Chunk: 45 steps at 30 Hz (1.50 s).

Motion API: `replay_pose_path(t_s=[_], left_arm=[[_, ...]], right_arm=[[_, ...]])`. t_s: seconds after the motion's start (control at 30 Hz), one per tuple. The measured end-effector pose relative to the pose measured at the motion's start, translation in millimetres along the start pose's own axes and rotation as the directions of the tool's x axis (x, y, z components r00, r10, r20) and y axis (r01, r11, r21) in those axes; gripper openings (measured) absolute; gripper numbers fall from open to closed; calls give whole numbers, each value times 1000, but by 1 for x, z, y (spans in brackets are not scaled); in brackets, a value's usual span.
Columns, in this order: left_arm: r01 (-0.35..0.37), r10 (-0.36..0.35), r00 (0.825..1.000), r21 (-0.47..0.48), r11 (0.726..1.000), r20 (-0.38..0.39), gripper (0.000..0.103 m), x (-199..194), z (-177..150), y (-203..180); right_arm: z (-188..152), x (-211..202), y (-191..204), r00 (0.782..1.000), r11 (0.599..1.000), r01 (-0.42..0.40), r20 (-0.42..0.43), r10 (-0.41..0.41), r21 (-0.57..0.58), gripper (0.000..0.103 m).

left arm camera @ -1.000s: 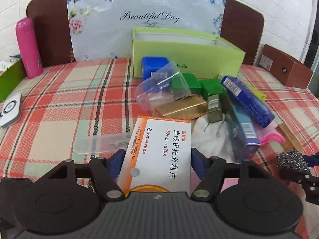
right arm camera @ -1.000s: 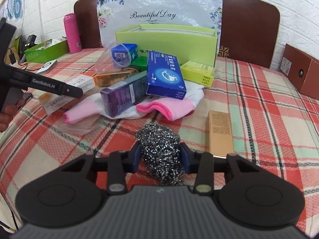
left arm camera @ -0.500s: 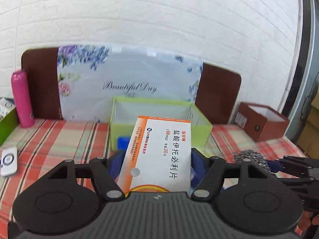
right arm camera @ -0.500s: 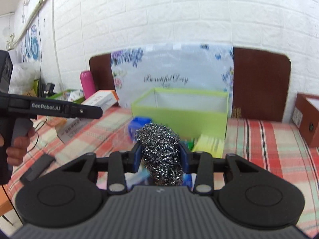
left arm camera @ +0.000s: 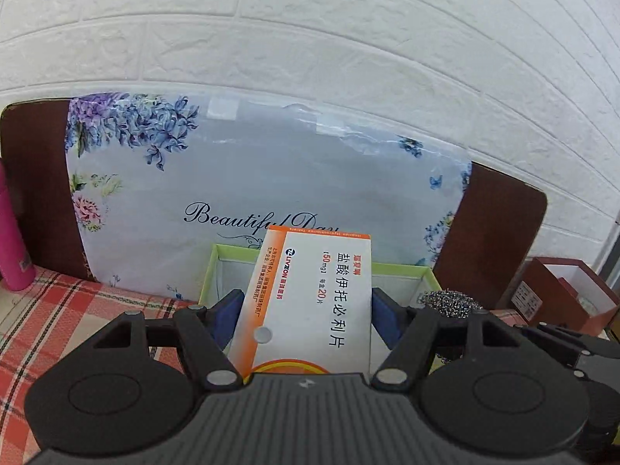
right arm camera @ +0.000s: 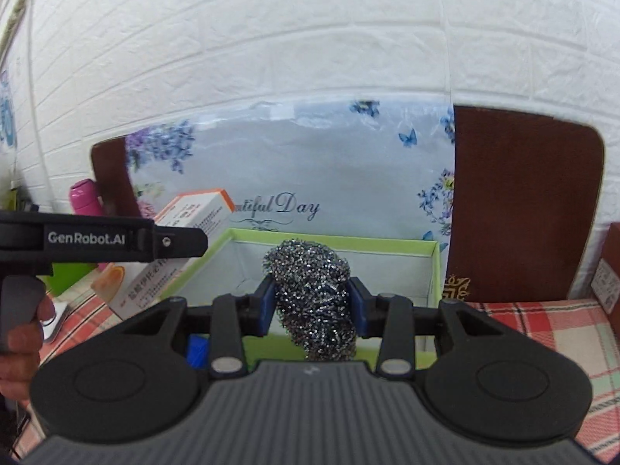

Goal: Organize objects
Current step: 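Carry both items into the lime-green box and open both tools, then withdraw both tools from the green box toward the remaining items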

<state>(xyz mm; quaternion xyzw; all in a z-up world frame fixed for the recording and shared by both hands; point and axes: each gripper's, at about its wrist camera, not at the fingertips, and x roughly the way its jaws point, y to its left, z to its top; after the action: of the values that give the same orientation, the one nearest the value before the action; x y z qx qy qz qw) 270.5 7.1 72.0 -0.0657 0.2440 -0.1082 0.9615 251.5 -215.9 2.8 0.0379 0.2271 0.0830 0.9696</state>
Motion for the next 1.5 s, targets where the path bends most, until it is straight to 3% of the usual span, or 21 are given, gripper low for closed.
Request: replay_pose_path(t_s=[0.23,0.3,0.33,0.37,0.4,0.43,0.57,0.7,1.0,1.23,1.5], left_arm=[[-31,32,999,10,999,-29,72,57,3,12],[-35,35,999,4,999,-38,78,68,0,16],[-39,39,998,-1,999,-50,87,72,-1,18],[-50,49,997,-8,999,-58,88,74,-4,20],[-57,56,997,-11,998,-61,88,76,-6,21],[-62,61,996,-10,998,-69,89,78,-8,22],[-73,71,994,-13,997,-81,89,76,-13,27],[-83,84,995,18,996,-53,89,52,-11,20],[-121,122,992,22,992,-27,89,-33,-21,-4],[-92,96,994,64,994,-56,89,-85,-63,-24],[-98,104,991,65,993,-85,89,-126,-111,-33]], right_arm=[[0,70,-19,997,999,45,-65,-46,-13,39],[-4,84,-22,994,997,64,-83,-67,-41,42],[-6,89,-23,994,996,69,-85,-73,-57,52],[-9,94,-23,993,995,64,-93,-71,-73,63],[-12,98,-24,992,995,68,-96,-76,-80,83],[-14,98,-23,993,993,80,-84,-87,-85,91],[-19,91,-22,994,991,83,-68,-90,-104,95],[-13,66,-18,996,990,87,-21,-90,-107,103],[-7,-29,-8,992,993,98,89,-92,-66,103],[-41,-101,12,974,964,213,113,-196,-162,103],[-95,-155,24,969,957,242,98,-229,-158,103]])
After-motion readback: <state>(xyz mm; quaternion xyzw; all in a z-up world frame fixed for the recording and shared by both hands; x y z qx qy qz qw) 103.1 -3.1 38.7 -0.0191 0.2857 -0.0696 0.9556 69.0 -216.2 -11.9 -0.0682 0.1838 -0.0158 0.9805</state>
